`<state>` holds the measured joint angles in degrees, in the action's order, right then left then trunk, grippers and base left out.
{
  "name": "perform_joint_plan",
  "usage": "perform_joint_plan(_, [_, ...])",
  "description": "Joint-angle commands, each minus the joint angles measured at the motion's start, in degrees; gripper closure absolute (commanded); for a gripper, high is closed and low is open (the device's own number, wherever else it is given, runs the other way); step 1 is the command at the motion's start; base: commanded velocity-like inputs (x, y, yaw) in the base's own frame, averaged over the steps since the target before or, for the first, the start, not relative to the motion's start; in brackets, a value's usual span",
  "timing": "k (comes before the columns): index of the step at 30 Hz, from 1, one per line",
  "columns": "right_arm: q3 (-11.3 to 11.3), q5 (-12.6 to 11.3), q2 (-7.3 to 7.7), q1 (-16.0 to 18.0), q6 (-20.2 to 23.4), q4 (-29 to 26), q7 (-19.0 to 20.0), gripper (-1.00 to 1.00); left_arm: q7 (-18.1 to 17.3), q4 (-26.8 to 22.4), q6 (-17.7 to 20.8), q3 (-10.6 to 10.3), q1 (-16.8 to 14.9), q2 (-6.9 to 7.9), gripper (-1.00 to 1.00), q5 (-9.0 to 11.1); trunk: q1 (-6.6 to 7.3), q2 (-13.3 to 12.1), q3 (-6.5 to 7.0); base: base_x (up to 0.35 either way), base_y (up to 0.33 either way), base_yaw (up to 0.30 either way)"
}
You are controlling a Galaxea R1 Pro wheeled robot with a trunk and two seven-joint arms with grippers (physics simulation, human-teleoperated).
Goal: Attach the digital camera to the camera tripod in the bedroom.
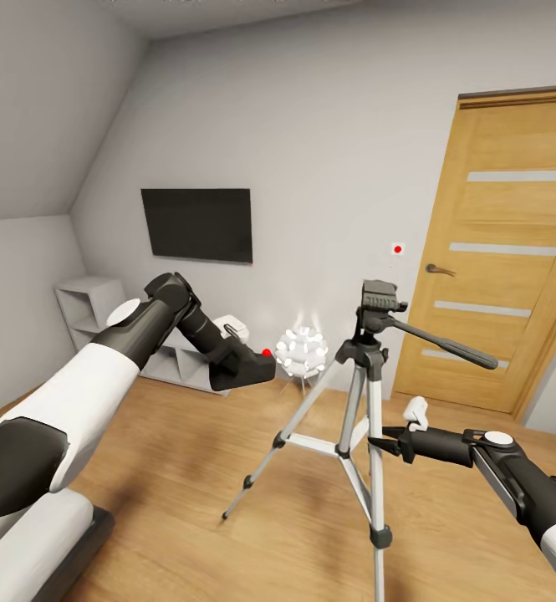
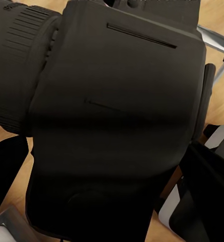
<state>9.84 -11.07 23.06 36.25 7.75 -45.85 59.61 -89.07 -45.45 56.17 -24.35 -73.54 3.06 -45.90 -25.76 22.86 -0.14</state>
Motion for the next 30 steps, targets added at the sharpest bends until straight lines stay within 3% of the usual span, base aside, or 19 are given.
perform_joint_plan(1, [0.17,-0.86,0.06,0.05,0.69,-0.02,-0.18,1.00,-0.52,-0.08,0.60,-0.15,-0.03,0.02,1.00,-0.50,-0.02,0.06,-0.02,0.000,0.000,0.000])
perform_joint_plan(14, [-0.06,-0.38,-0.07,0.49,1.02,0.23,-2.89,1.00,-0.51,-0.08,0.60,-0.17,-0.03,-0.34,1.00,-0.50,-0.02,0.06,-0.02,0.000,0.000,0.000])
perform_joint_plan(21, [0.05,2.46,-0.11,0.57,0.75,0.55,-2.84,1.00,-0.53,-0.08,0.60,-0.17,-0.03,-0.73,1.00,-0.53,-0.02,0.06,-0.02,0.000,0.000,0.000])
perform_joint_plan(24, [0.91,3.17,-0.12,0.57,0.71,0.63,-2.66,1.00,-0.55,-0.08,0.60,-0.17,-0.03,-0.76,1.00,-0.54,-0.02,0.06,-0.02,0.000,0.000,0.000])
perform_joint_plan(30, [4.91,3.49,-0.12,0.57,0.51,0.67,-2.58,1.00,-0.54,-0.06,0.60,-0.17,-0.03,-0.77,1.00,-0.52,-0.02,0.06,-0.02,0.000,0.000,0.000])
